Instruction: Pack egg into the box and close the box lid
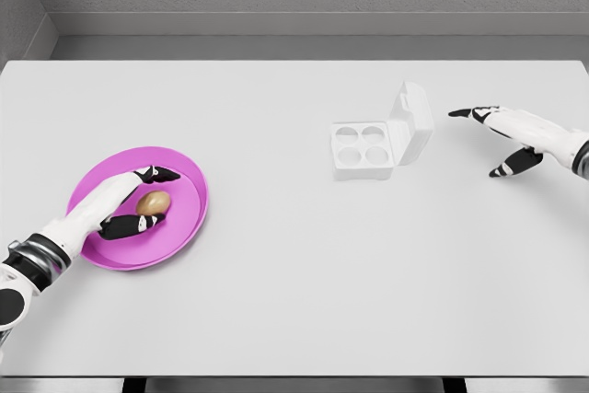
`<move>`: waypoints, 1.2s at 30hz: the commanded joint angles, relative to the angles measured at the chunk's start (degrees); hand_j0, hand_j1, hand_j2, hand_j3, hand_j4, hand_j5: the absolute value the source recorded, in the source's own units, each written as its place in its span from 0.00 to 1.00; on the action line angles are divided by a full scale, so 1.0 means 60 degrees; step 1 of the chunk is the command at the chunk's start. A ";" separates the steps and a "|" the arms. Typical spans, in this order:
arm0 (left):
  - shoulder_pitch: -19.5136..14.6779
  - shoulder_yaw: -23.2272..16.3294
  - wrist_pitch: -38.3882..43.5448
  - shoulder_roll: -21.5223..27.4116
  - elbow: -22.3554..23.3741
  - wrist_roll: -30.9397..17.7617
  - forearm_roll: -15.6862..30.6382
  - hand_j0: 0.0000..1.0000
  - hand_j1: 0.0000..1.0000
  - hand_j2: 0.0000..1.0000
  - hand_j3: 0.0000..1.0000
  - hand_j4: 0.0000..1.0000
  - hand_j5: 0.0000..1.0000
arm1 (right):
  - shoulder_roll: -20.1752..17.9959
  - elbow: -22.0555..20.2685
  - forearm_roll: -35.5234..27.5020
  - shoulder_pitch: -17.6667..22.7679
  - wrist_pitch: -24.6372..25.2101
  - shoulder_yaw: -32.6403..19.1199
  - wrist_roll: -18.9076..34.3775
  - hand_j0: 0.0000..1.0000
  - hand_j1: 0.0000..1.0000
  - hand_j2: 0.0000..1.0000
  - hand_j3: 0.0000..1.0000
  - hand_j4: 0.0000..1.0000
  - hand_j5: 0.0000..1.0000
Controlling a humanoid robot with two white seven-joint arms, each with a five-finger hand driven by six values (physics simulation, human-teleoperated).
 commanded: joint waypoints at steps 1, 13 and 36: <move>0.0000 0.0006 -0.0001 0.0008 -0.0004 0.0005 0.0021 0.71 0.71 0.71 0.71 0.71 0.71 | -0.0024 0.0007 -0.0057 0.0000 0.0018 -0.0007 -0.0004 1.00 1.00 1.00 1.00 1.00 1.00; 0.0059 -0.0009 -0.0001 0.0023 -0.0019 0.0005 -0.0052 0.75 0.75 0.75 0.75 0.75 0.75 | 0.0006 0.0007 -0.0057 0.0000 0.0018 0.0008 -0.0004 1.00 1.00 1.00 1.00 1.00 1.00; 0.0073 -0.0009 0.0014 -0.0109 -0.0004 0.0005 -0.0477 0.71 0.71 0.71 0.71 0.71 0.71 | -0.0024 -0.0023 -0.0057 0.0088 0.0018 -0.0007 -0.0004 1.00 1.00 1.00 1.00 1.00 1.00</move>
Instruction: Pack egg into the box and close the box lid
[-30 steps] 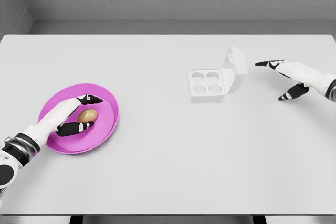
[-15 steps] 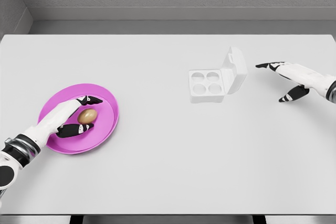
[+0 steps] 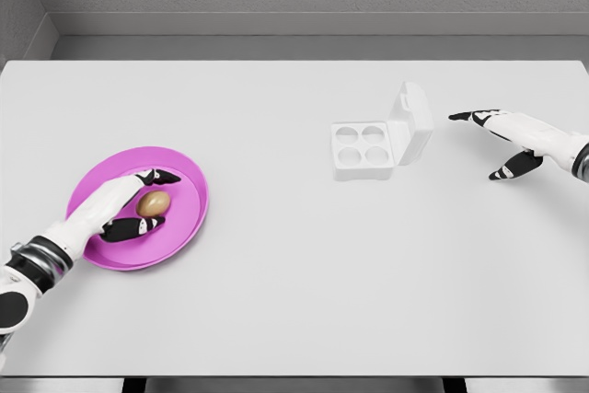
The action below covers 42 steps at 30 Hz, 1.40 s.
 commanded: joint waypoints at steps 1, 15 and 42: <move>0.0015 0.0000 -0.0001 -0.0010 -0.0004 0.0003 0.0017 0.71 0.71 0.71 0.71 0.71 0.71 | -0.0011 -0.0005 -0.0056 0.0000 0.0017 -0.0006 -0.0004 1.00 1.00 1.00 1.00 1.00 1.00; 0.0073 0.0088 -0.0001 -0.0025 0.0011 0.0003 0.0046 0.65 0.65 0.65 0.65 0.65 0.65 | -0.0025 -0.0020 -0.0056 0.0015 0.0017 -0.0006 -0.0004 1.00 1.00 1.00 1.00 1.00 1.00; 0.0059 0.0278 -0.0016 -0.0011 -0.0106 0.0018 0.0134 0.46 0.46 0.46 0.46 0.46 0.46 | -0.0055 0.0024 -0.0056 0.0088 0.0017 -0.0006 -0.0004 1.00 1.00 1.00 1.00 1.00 1.00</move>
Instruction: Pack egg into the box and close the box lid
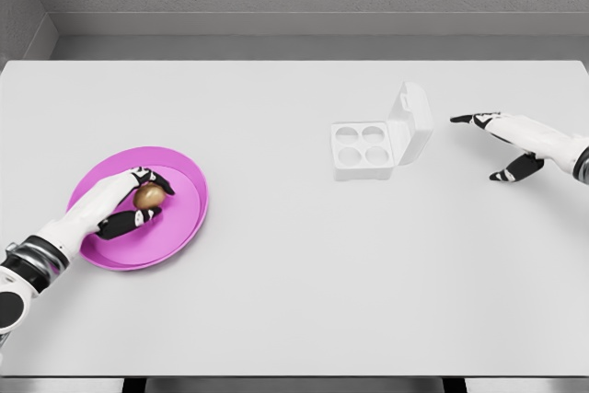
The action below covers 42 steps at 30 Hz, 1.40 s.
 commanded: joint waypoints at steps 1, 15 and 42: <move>0.0000 0.0035 -0.0001 0.0012 -0.0041 0.0007 0.0046 0.45 0.45 0.45 0.45 0.45 0.45 | -0.0017 -0.0002 -0.0031 0.0000 0.0012 -0.0001 -0.0007 1.00 1.00 1.00 1.00 1.00 1.00; -0.0146 0.0167 0.0014 -0.0281 -0.0056 0.0007 0.0398 0.43 0.43 0.43 0.43 0.43 0.43 | -0.0164 -0.0002 -0.0031 0.0000 0.0012 -0.0001 -0.0007 1.00 1.00 1.00 1.00 1.00 1.00; -0.0630 0.0196 -0.0001 -0.1248 -0.0085 0.0007 0.1438 0.43 0.43 0.43 0.43 0.43 0.43 | -0.0237 -0.0046 -0.0046 0.0146 0.0012 -0.0015 -0.0007 1.00 1.00 1.00 1.00 1.00 1.00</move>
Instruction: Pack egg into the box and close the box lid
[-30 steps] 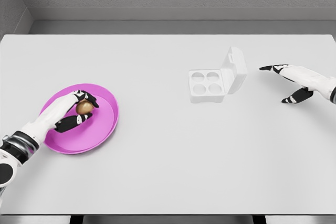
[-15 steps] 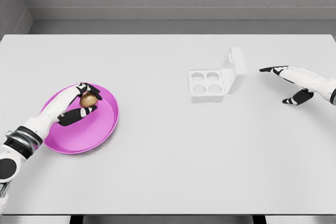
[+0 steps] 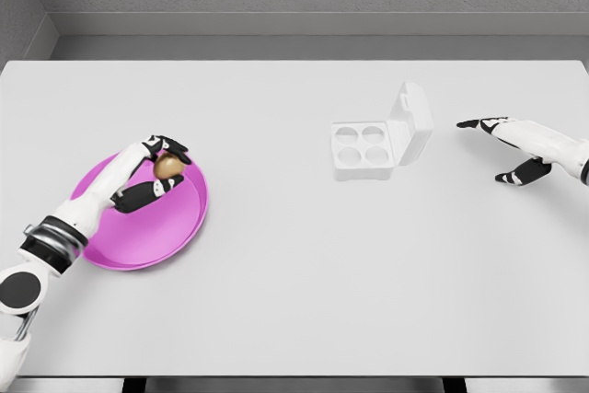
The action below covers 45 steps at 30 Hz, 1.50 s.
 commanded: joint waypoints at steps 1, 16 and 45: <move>-0.0015 -0.0013 -0.0003 -0.0118 -0.0012 0.0007 0.0130 0.43 0.43 0.43 0.43 0.43 0.43 | -0.0016 0.0002 -0.0035 0.0000 0.0014 -0.0005 -0.0006 1.00 1.00 1.00 1.00 1.00 1.00; -0.0835 -0.0540 -0.0003 -0.0924 0.0105 -0.0008 0.0071 0.43 0.43 0.43 0.43 0.43 0.43 | -0.0163 0.0002 -0.0035 0.0015 0.0014 -0.0005 -0.0006 1.00 1.00 1.00 1.00 1.00 1.00; -0.2402 -0.1800 0.0011 -0.2535 0.1409 -0.0008 -0.0017 0.43 0.43 0.43 0.43 0.43 0.43 | -0.0441 0.0016 -0.0035 0.0234 0.0014 -0.0078 -0.0006 1.00 1.00 1.00 1.00 1.00 1.00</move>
